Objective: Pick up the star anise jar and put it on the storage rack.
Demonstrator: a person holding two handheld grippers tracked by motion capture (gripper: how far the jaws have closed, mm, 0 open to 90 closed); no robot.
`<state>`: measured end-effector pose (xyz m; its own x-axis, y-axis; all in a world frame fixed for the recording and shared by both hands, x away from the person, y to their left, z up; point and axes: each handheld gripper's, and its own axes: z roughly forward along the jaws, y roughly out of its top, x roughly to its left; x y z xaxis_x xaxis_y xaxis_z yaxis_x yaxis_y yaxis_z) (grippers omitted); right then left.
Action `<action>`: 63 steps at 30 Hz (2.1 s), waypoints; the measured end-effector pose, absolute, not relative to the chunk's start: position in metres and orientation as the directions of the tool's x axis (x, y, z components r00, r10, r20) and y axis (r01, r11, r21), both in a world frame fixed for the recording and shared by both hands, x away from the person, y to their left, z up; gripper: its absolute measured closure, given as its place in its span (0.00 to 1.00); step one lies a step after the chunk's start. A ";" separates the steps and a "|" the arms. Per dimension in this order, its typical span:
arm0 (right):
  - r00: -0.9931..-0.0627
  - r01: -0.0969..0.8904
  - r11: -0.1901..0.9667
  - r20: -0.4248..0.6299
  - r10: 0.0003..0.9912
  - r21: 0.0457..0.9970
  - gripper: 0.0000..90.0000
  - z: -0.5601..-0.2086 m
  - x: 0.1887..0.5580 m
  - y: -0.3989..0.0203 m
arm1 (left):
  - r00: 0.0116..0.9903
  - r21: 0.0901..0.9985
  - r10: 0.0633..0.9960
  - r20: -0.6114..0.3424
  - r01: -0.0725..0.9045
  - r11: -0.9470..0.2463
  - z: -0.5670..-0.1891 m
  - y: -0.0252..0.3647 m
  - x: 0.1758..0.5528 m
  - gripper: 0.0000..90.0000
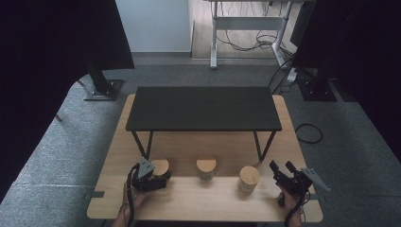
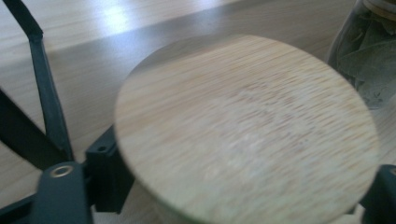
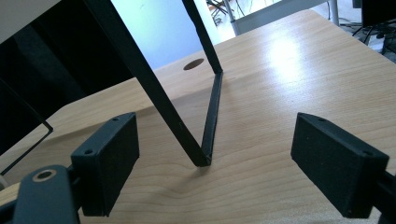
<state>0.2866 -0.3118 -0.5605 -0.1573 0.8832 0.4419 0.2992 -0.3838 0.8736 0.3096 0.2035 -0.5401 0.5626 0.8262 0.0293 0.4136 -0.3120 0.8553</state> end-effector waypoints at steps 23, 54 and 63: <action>-0.159 0.303 -0.381 0.440 0.884 0.874 0.16 -0.560 0.287 -0.311 | 0.589 0.871 0.807 0.044 0.372 -0.319 -0.542 0.206 0.309 0.28; -0.149 0.302 -0.394 0.451 0.880 0.868 0.17 -0.561 0.287 -0.313 | 0.596 0.894 0.800 0.063 0.323 -0.311 -0.500 0.215 0.285 0.28; -0.145 0.302 -0.403 0.460 0.876 0.864 0.17 -0.561 0.287 -0.313 | 0.608 0.906 0.791 0.062 0.298 -0.300 -0.481 0.216 0.277 0.28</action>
<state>0.2867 -0.3133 -0.5611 -0.1452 0.8760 0.4599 0.3018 -0.4034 0.8638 0.2774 0.2158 -0.4808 0.6082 0.7914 0.0615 0.2982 -0.2996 0.9063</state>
